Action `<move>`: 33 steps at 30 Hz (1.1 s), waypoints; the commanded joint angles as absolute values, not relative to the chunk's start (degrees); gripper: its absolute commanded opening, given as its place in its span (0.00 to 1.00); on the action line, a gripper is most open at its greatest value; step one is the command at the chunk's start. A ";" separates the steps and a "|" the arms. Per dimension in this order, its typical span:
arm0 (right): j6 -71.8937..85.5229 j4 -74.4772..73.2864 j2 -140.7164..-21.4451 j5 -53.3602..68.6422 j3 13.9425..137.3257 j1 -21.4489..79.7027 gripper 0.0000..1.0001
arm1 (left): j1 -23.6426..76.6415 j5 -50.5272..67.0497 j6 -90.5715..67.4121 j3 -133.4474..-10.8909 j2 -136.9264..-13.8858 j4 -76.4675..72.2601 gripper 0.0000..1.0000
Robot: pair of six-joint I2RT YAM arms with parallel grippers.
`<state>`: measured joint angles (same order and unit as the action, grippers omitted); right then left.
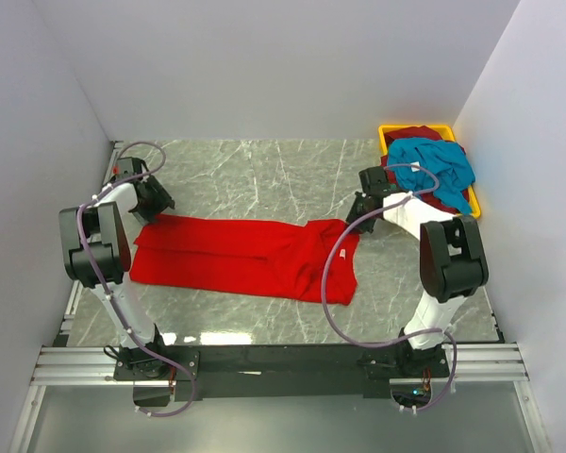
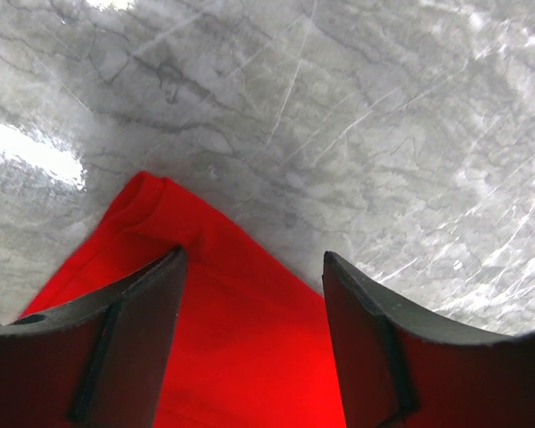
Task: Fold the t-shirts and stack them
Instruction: Fold the tshirt
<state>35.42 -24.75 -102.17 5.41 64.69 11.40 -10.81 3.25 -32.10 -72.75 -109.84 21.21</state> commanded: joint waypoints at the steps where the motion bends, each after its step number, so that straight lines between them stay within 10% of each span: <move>1: 31.12 -24.17 -94.76 6.50 66.27 12.30 0.23 | -9.85 1.84 -30.58 -74.53 -107.76 24.34 0.70; 9: 28.04 -19.96 -88.77 14.76 59.24 20.38 0.48 | -8.70 3.34 -30.59 -76.99 -106.53 25.49 0.70; 33: 27.25 -21.27 -94.04 8.79 56.51 25.75 0.53 | -7.82 6.15 -29.88 -74.88 -104.50 25.05 0.71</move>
